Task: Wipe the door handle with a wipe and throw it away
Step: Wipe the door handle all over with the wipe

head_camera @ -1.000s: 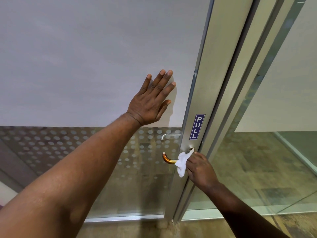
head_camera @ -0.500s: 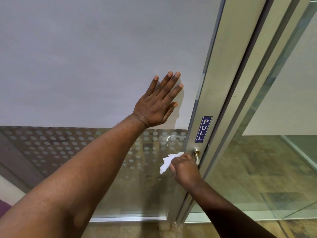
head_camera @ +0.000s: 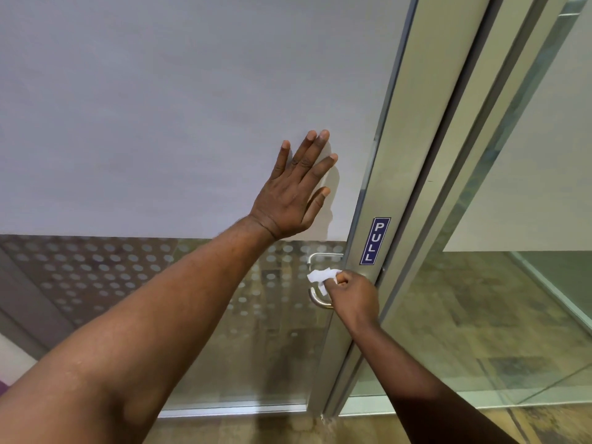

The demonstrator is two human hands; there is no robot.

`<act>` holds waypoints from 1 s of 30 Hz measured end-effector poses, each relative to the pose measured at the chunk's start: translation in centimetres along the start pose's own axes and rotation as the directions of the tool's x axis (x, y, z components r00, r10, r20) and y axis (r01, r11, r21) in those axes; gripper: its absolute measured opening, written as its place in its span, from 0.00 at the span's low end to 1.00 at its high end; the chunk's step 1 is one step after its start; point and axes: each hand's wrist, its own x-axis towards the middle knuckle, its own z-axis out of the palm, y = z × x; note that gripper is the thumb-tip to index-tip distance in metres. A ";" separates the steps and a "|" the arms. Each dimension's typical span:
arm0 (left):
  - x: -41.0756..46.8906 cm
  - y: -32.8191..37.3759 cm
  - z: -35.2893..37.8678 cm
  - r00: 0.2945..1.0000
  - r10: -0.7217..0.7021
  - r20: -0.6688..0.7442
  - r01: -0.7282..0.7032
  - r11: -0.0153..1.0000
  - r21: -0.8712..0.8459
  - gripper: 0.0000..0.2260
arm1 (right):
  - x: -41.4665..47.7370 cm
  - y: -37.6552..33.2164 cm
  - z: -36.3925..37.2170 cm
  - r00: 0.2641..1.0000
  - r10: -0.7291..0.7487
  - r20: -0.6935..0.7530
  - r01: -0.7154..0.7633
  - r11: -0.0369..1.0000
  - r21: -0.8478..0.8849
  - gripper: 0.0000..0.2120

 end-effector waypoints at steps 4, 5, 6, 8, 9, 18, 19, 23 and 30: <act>-1.4 2.8 0.0 0.999 0.053 0.009 -0.051 0.984 -0.169 0.20 | 0.1 0.1 -1.6 0.998 0.058 -0.035 -0.053 0.989 0.136 0.15; -2.1 3.8 0.1 0.997 0.076 0.027 -0.068 0.970 -0.233 0.17 | 0.1 0.0 -2.1 0.996 0.084 -0.023 -0.078 0.981 0.177 0.14; -2.9 4.9 0.2 0.994 0.094 0.057 -0.073 0.952 -0.297 0.14 | 0.2 0.0 -2.4 0.995 0.100 -0.002 -0.097 0.972 0.213 0.14; -4.6 7.1 0.4 0.980 0.130 0.148 -0.064 0.921 -0.385 0.09 | 0.1 0.0 -3.2 0.994 0.105 0.043 -0.113 0.955 0.274 0.16; -5.5 7.8 0.7 0.970 0.137 0.202 -0.046 0.915 -0.401 0.08 | 0.1 0.0 -3.7 0.993 0.100 0.067 -0.116 0.943 0.313 0.15; -8.8 8.8 1.0 0.899 -0.091 0.429 0.256 0.903 -0.345 0.08 | -2.5 0.0 -7.3 0.970 -0.036 0.240 -0.119 0.791 0.600 0.09; -8.7 8.7 0.8 0.884 -0.111 0.455 0.287 0.896 -0.339 0.08 | -2.8 0.0 -7.5 0.969 -0.038 0.246 -0.127 0.775 0.620 0.11; -8.7 9.3 0.2 0.874 -0.188 0.448 0.362 0.867 -0.342 0.08 | -3.3 -0.1 -8.1 0.963 -0.015 0.269 -0.169 0.744 0.646 0.15; -8.1 10.8 -0.9 0.977 -0.036 0.209 0.115 0.919 -0.377 0.11 | -3.3 0.6 -8.2 0.979 -0.021 0.204 -0.082 0.871 0.484 0.12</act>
